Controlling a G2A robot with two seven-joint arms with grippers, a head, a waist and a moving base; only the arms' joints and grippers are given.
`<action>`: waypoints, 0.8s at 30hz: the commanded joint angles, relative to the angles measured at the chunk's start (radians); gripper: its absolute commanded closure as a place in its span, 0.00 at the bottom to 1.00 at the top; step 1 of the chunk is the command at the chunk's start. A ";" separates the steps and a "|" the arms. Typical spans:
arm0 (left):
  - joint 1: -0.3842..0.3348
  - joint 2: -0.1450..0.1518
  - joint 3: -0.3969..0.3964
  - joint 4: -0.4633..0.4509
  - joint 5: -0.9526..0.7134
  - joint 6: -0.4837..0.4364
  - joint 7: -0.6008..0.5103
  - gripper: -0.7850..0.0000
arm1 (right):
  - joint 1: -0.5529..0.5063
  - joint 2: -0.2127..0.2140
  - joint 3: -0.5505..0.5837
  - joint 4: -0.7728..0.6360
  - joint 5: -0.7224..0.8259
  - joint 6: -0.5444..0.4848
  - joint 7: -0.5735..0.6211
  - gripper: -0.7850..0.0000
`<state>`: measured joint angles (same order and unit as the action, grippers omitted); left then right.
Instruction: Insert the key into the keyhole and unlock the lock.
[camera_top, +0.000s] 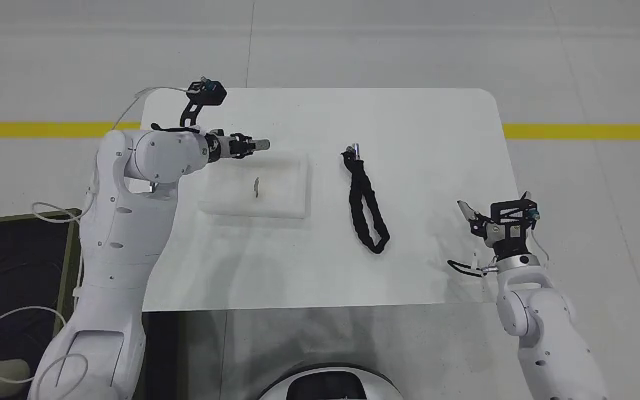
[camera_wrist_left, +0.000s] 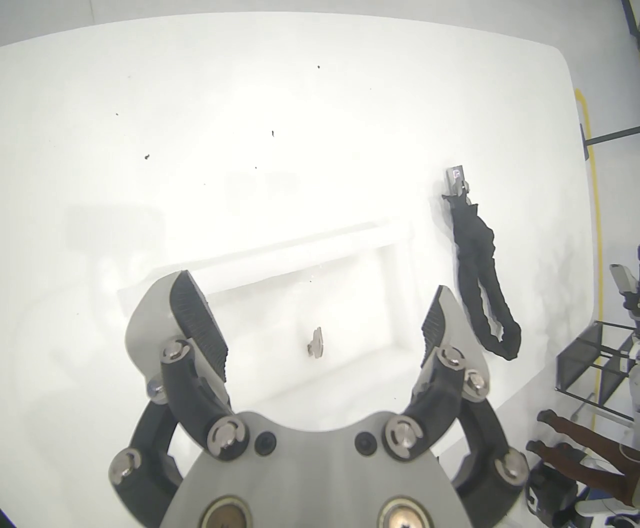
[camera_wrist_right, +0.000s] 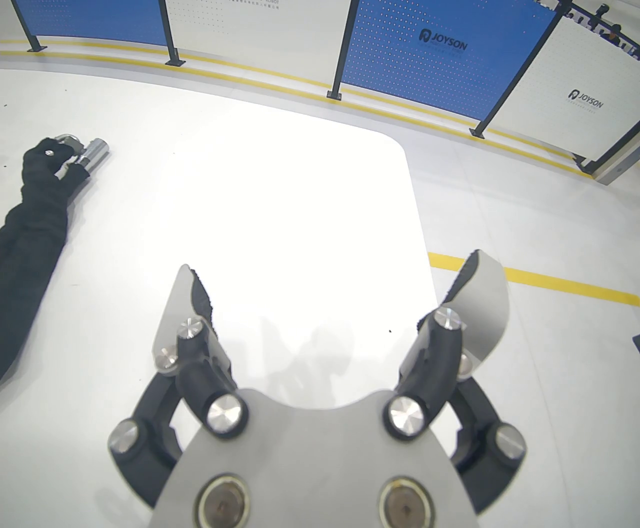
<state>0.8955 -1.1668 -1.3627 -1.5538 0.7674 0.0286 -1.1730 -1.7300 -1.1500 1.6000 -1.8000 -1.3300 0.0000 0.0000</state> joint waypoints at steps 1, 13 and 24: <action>0.002 0.000 -0.002 -0.002 0.001 -0.001 0.006 0.00 | 0.000 0.000 0.000 0.000 0.000 0.000 0.000 0.00; 0.000 0.000 0.034 0.021 0.019 -0.026 -0.041 0.00 | 0.000 0.000 0.000 0.000 0.000 0.000 0.000 0.00; -0.223 -0.024 0.242 0.167 -0.071 0.013 -0.363 0.00 | 0.000 0.000 0.000 0.000 0.000 0.000 0.000 0.00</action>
<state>0.6872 -1.1915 -1.1402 -1.4192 0.7402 0.0422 -1.5396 -1.7300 -1.1500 1.6000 -1.8000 -1.3300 0.0000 0.0000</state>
